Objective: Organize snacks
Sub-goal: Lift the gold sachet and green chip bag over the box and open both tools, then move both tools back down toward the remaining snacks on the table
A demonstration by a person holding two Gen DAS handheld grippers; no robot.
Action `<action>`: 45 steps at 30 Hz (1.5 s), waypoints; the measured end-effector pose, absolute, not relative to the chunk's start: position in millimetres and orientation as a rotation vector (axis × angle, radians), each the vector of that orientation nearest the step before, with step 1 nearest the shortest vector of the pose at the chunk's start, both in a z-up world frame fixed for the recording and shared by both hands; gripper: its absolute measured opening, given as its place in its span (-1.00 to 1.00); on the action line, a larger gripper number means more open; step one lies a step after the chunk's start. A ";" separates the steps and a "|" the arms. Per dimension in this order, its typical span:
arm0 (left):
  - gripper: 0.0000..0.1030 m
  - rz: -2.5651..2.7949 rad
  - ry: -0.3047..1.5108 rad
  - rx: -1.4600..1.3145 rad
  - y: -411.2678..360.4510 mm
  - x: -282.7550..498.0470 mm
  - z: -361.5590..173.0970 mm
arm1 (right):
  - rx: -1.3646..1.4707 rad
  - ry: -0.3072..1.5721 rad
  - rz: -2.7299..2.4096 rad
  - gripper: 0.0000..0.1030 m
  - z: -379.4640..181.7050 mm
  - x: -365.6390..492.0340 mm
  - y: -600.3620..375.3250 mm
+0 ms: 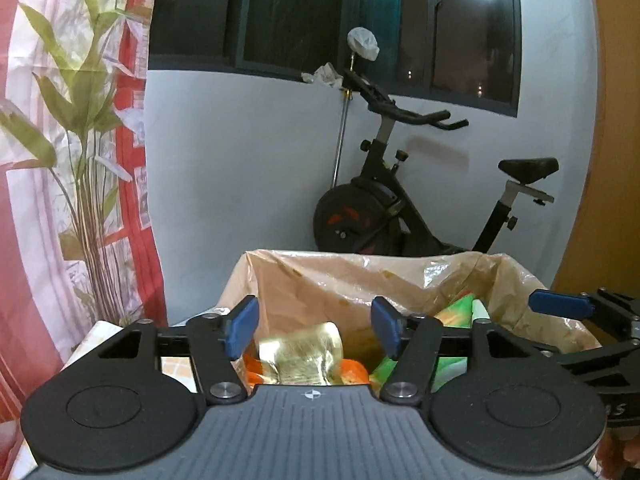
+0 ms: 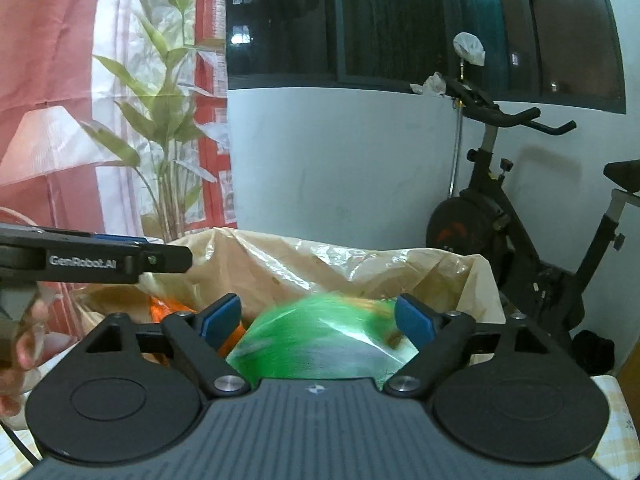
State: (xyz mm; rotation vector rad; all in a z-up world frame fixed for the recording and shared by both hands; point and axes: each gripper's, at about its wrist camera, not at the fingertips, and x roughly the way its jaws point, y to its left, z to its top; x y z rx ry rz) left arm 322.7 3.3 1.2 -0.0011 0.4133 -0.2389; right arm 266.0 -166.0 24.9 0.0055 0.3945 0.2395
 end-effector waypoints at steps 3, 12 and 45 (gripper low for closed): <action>0.29 -0.235 0.405 -0.012 7.9 314.9 5.9 | 0.007 0.378 0.253 0.75 30.6 258.1 -169.9; 0.29 -0.232 0.404 -0.036 23.1 270.0 10.3 | 0.035 0.350 0.271 0.75 39.2 220.8 -188.5; 0.29 -0.217 0.563 -0.128 20.3 166.1 -118.4 | 0.129 0.603 0.146 0.43 -97.5 75.6 -229.9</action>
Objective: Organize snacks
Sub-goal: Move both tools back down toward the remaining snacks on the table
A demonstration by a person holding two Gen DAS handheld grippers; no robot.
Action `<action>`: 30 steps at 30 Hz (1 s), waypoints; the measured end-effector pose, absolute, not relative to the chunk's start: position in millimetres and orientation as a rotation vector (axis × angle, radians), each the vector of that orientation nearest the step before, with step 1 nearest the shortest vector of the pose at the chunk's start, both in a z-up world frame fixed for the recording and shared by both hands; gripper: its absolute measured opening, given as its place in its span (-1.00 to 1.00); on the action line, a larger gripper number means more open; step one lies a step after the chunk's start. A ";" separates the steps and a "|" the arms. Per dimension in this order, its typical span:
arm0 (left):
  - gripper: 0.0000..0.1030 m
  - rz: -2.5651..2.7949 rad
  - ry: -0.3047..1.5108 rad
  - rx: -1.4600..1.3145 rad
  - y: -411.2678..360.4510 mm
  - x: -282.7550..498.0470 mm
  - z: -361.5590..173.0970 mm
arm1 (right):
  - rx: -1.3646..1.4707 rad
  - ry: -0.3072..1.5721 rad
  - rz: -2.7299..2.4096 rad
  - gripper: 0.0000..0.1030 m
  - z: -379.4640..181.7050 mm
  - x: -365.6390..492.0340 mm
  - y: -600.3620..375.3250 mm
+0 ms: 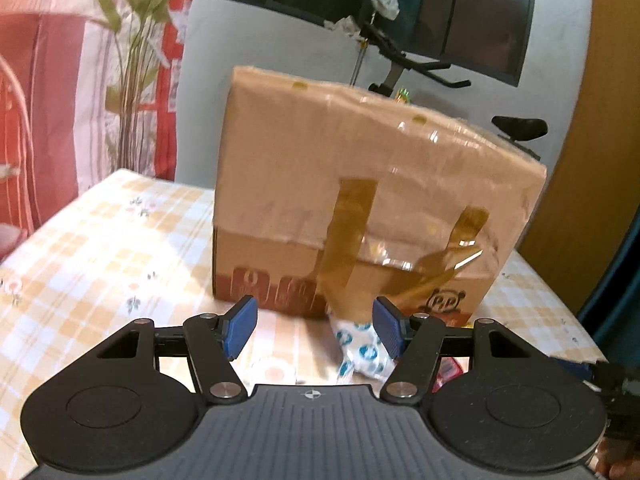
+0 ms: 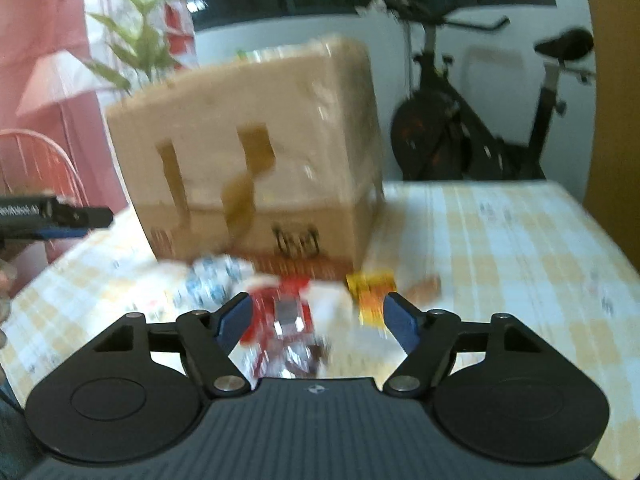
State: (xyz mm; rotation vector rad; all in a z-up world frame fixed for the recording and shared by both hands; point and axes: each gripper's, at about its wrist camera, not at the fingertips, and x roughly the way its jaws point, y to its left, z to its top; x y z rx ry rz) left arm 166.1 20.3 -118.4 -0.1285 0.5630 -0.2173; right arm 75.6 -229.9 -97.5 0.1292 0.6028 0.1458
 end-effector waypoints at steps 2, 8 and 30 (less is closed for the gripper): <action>0.29 -0.213 0.578 -0.130 21.8 163.9 -123.6 | 0.141 0.642 0.125 0.43 -107.0 71.6 -231.5; 0.28 -0.200 0.605 -0.142 22.8 160.9 -131.3 | 0.158 0.727 0.085 0.43 -119.2 73.5 -234.6; 0.29 -0.234 0.669 -0.118 7.1 157.7 -152.2 | 0.042 0.735 0.070 0.01 -137.3 93.2 -226.6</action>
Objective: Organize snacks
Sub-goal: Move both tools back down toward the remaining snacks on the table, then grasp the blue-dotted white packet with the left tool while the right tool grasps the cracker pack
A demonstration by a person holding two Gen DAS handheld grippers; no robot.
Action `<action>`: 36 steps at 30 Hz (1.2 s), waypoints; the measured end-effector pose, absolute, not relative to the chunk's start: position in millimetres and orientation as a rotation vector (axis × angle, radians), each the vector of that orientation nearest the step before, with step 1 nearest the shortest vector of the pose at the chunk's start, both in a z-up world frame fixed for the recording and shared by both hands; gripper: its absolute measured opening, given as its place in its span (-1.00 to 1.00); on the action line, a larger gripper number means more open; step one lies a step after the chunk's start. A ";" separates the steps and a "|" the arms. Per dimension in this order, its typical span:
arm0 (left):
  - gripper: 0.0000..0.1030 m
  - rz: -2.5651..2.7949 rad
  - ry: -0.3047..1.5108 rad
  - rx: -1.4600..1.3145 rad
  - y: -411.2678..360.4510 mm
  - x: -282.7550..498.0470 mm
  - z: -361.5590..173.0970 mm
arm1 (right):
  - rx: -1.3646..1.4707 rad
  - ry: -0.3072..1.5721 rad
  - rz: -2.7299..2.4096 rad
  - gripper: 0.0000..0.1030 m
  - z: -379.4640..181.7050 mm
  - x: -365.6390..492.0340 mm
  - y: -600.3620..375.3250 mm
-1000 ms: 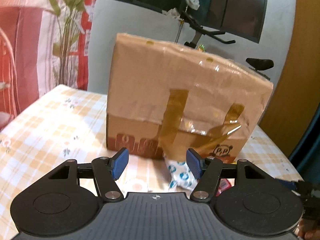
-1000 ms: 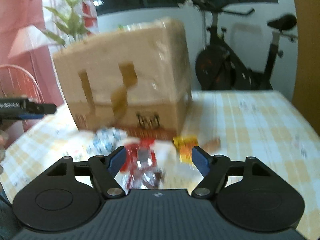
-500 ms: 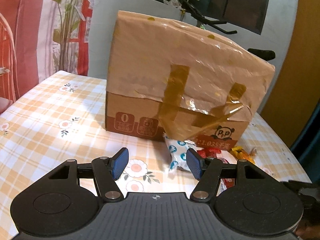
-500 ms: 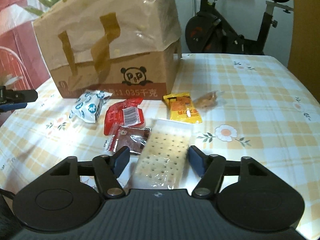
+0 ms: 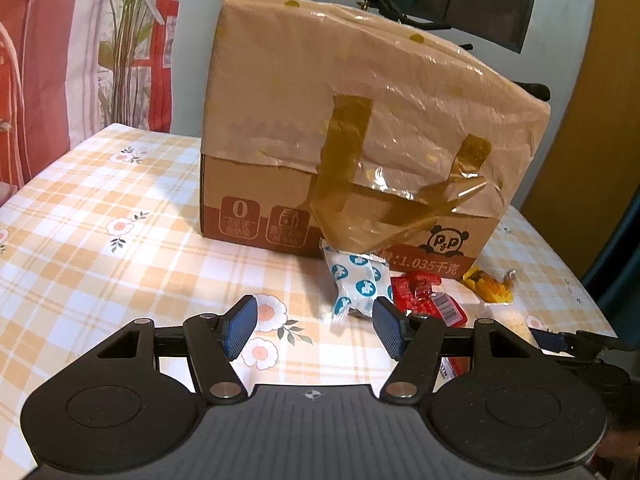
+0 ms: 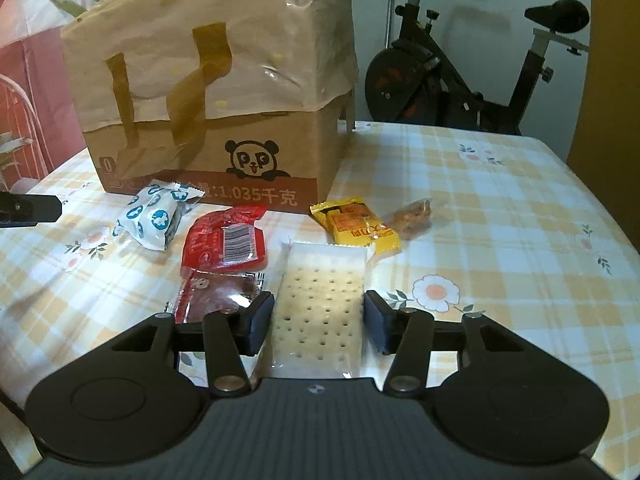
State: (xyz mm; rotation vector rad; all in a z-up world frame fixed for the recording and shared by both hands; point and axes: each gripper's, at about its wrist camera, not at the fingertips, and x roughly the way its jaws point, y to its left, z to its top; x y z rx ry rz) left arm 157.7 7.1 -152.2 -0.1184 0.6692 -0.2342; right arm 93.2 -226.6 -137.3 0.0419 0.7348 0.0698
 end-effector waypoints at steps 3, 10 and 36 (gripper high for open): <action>0.29 -0.236 0.684 -0.117 3.5 160.4 -156.1 | 0.041 0.722 0.073 0.01 -138.8 91.9 -226.7; 0.36 -0.247 0.700 -0.094 -22.1 186.5 -162.9 | 0.060 0.709 0.073 0.01 -139.7 90.7 -228.2; -0.08 -0.217 0.788 -0.011 -59.5 230.0 -193.3 | 0.034 0.706 0.077 0.01 -141.7 89.8 -225.6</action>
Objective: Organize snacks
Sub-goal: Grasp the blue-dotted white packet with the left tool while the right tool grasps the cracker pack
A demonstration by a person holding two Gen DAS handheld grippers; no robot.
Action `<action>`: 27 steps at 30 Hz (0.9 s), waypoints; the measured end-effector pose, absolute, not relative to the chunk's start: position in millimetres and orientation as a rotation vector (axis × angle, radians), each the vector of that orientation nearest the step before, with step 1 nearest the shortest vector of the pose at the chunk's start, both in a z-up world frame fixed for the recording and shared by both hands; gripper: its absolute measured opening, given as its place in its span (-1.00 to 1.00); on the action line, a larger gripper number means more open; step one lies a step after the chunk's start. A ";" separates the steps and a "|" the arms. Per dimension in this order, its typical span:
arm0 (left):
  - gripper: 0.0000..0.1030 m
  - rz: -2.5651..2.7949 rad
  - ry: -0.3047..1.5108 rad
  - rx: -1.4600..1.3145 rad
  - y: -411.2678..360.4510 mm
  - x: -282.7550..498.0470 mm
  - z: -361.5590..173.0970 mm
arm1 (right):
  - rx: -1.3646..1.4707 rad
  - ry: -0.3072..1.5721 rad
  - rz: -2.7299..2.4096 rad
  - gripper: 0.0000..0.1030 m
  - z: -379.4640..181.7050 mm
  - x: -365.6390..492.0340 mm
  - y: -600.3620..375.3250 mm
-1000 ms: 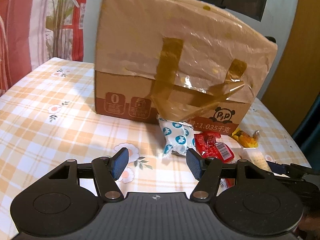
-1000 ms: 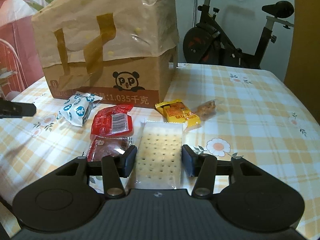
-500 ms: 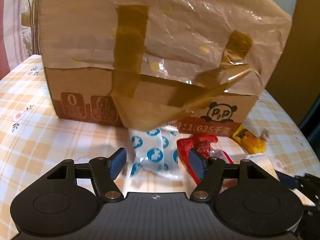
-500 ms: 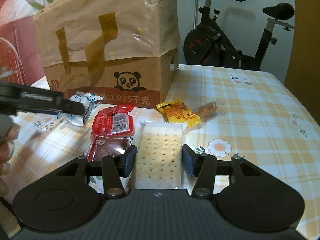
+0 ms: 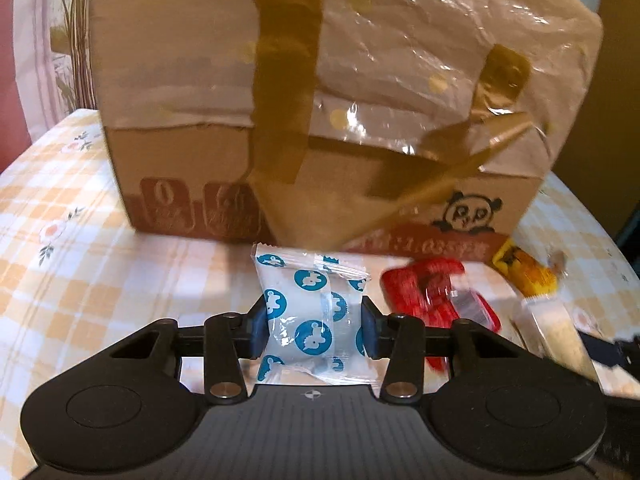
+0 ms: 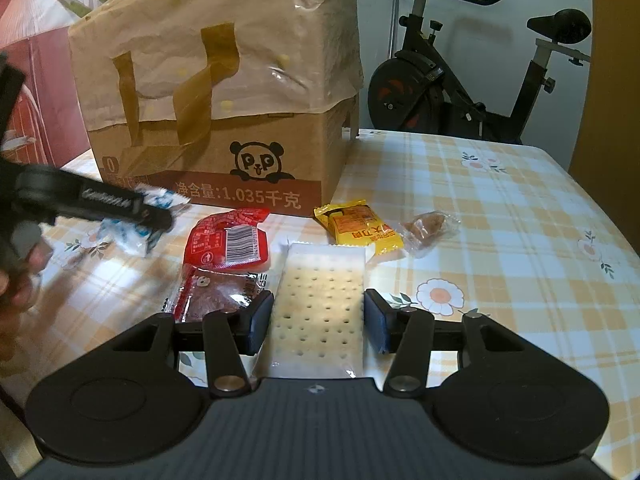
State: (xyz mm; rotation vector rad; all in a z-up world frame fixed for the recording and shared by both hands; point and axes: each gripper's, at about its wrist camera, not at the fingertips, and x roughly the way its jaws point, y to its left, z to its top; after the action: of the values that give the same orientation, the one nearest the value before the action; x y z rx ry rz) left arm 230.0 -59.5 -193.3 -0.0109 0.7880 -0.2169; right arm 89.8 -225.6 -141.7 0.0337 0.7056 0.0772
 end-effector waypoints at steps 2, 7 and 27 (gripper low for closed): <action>-0.09 -0.215 0.792 -0.004 -55.0 219.4 -193.4 | 0.041 0.706 0.079 0.01 -141.3 89.3 -226.6; -0.09 -0.220 0.799 -0.020 -45.5 200.9 -192.2 | 0.053 0.706 0.083 0.01 -140.6 89.6 -228.1; -0.09 -0.209 0.742 -0.048 -15.8 166.5 -174.2 | 0.040 0.707 0.080 0.00 -140.9 89.2 -225.6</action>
State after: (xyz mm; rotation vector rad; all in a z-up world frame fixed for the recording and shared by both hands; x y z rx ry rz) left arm 166.5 -15.8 -174.2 -0.0479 0.7421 -0.2093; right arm 89.2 -225.6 -140.9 0.0403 0.7071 0.0795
